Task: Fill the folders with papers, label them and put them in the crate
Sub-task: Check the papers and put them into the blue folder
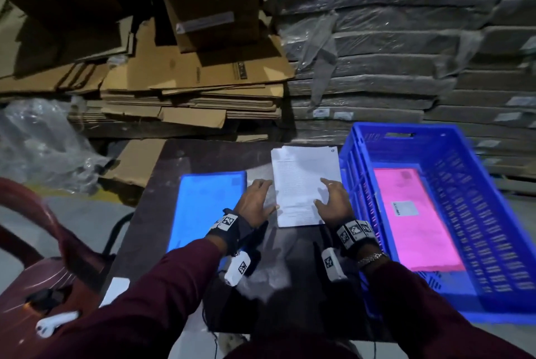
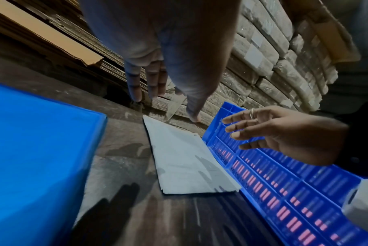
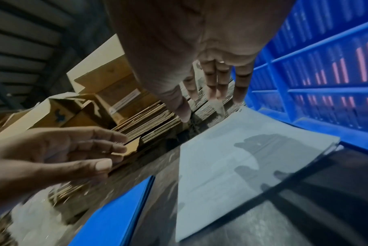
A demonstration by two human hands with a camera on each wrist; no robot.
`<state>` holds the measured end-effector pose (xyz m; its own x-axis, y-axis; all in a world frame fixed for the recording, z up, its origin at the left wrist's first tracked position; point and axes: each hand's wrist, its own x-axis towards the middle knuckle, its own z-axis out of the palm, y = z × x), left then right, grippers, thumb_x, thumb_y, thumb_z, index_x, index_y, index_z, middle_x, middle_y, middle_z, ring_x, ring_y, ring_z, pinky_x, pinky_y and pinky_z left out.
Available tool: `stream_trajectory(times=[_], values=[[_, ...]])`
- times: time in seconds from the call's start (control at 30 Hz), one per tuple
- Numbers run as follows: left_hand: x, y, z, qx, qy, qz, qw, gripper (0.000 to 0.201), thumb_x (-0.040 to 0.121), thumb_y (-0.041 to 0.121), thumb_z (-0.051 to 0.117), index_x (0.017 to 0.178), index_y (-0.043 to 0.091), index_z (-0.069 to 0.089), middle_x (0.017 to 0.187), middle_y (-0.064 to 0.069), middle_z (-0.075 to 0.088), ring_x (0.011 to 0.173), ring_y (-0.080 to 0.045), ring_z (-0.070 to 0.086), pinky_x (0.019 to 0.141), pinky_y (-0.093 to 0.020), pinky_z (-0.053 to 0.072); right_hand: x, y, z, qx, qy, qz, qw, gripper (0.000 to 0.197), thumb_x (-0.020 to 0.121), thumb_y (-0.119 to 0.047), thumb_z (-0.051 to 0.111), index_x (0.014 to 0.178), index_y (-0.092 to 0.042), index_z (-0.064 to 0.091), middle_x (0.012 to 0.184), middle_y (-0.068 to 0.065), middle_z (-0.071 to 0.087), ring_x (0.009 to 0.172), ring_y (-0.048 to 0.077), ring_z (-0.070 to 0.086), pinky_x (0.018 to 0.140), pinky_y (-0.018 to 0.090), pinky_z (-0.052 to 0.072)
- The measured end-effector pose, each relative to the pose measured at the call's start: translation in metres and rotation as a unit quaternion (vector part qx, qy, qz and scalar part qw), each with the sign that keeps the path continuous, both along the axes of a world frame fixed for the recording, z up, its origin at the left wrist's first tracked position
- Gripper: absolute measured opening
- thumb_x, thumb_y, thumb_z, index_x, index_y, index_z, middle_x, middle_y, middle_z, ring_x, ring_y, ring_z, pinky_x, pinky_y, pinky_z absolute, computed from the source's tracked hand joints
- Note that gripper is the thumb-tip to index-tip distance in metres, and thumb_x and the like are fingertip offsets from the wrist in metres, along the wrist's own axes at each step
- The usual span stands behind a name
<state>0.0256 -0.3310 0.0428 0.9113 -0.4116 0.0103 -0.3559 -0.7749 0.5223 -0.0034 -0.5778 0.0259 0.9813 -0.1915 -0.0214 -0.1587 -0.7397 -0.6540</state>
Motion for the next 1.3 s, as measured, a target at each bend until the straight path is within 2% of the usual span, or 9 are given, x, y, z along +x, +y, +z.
stream_trajectory(times=[0.3,0.47,0.67,0.77,0.93,1.03,1.1,1.2,1.3], values=[[0.031,-0.063,-0.029,-0.001,0.125,0.111,0.986,0.072,0.085,0.037,0.072,0.142,0.009,0.038,0.141,-0.016,0.043,0.13,-0.032,0.043,0.107,-0.038,0.037,0.052,-0.023,-0.024,0.066,0.106,-0.1,0.987,0.065,0.079,-0.008,0.063,0.142,-0.005,0.045,0.146,0.016,0.043,0.132,0.033,0.047,0.11,0.045,0.038],[0.054,-0.078,-0.056,0.003,0.186,0.15,0.971,0.071,0.082,0.036,0.075,0.137,0.005,0.043,0.139,-0.015,0.048,0.128,-0.029,0.044,0.104,-0.036,0.038,0.063,-0.026,-0.053,0.01,0.221,-0.087,0.971,0.075,0.08,-0.021,0.059,0.149,-0.007,0.034,0.16,0.017,0.016,0.148,0.031,0.016,0.12,0.037,0.019],[0.058,-0.092,-0.067,-0.029,0.24,0.18,0.954,0.066,0.079,0.025,0.078,0.133,0.007,0.047,0.139,-0.009,0.046,0.126,-0.023,0.047,0.099,-0.024,0.038,0.057,-0.027,-0.071,0.002,0.205,-0.057,0.977,0.075,0.079,-0.007,0.063,0.147,-0.003,0.03,0.16,0.014,0.017,0.15,0.03,0.007,0.122,0.04,0.016],[0.058,-0.092,-0.065,-0.11,0.251,0.218,0.937,0.059,0.08,0.01,0.076,0.132,0.009,0.049,0.137,-0.007,0.049,0.118,-0.017,0.054,0.082,-0.015,0.04,0.055,-0.028,-0.065,0.05,0.165,-0.07,0.983,0.079,0.079,0.001,0.056,0.152,-0.005,0.025,0.162,0.012,0.018,0.15,0.026,0.015,0.121,0.037,0.018],[0.065,-0.083,-0.061,-0.173,0.211,0.248,0.929,0.041,0.083,-0.002,0.065,0.118,0.017,0.053,0.126,-0.006,0.056,0.1,-0.018,0.062,0.073,-0.025,0.053,0.054,-0.026,-0.058,0.12,0.15,-0.129,0.973,0.062,0.078,0.001,0.054,0.138,-0.001,0.044,0.139,0.02,0.047,0.13,0.034,0.047,0.108,0.042,0.041],[0.066,-0.074,-0.06,-0.18,0.186,0.255,0.932,0.044,0.081,-0.002,0.066,0.114,0.023,0.052,0.123,-0.004,0.058,0.106,-0.022,0.061,0.081,-0.031,0.057,0.053,-0.021,-0.051,0.174,0.121,-0.151,0.966,0.062,0.078,0.009,0.051,0.138,-0.007,0.048,0.136,0.014,0.049,0.127,0.028,0.049,0.107,0.034,0.041],[0.064,-0.068,-0.058,-0.184,0.187,0.24,0.935,0.045,0.081,-0.006,0.062,0.116,0.021,0.053,0.122,-0.002,0.059,0.104,-0.022,0.059,0.088,-0.033,0.053,0.051,-0.017,-0.045,0.19,0.105,-0.147,0.965,0.061,0.077,0.011,0.047,0.133,-0.012,0.054,0.126,0.011,0.053,0.118,0.025,0.053,0.097,0.028,0.044],[0.056,-0.062,-0.054,-0.181,0.2,0.164,0.949,0.05,0.081,-0.013,0.054,0.115,0.025,0.057,0.12,0.002,0.058,0.11,-0.025,0.059,0.082,-0.023,0.049,0.048,-0.013,-0.039,0.193,0.089,-0.111,0.971,0.063,0.071,0.016,0.039,0.12,-0.017,0.063,0.117,0.008,0.057,0.108,0.026,0.057,0.083,0.022,0.043],[0.046,-0.051,-0.043,-0.205,0.202,0.162,0.944,0.063,0.082,-0.016,0.052,0.129,0.026,0.051,0.128,0.004,0.053,0.117,-0.02,0.054,0.08,-0.013,0.046,0.045,-0.013,-0.031,0.203,0.054,-0.086,0.974,0.074,0.066,0.016,0.036,0.125,-0.019,0.064,0.119,0.009,0.06,0.103,0.019,0.059,0.084,0.018,0.042]])
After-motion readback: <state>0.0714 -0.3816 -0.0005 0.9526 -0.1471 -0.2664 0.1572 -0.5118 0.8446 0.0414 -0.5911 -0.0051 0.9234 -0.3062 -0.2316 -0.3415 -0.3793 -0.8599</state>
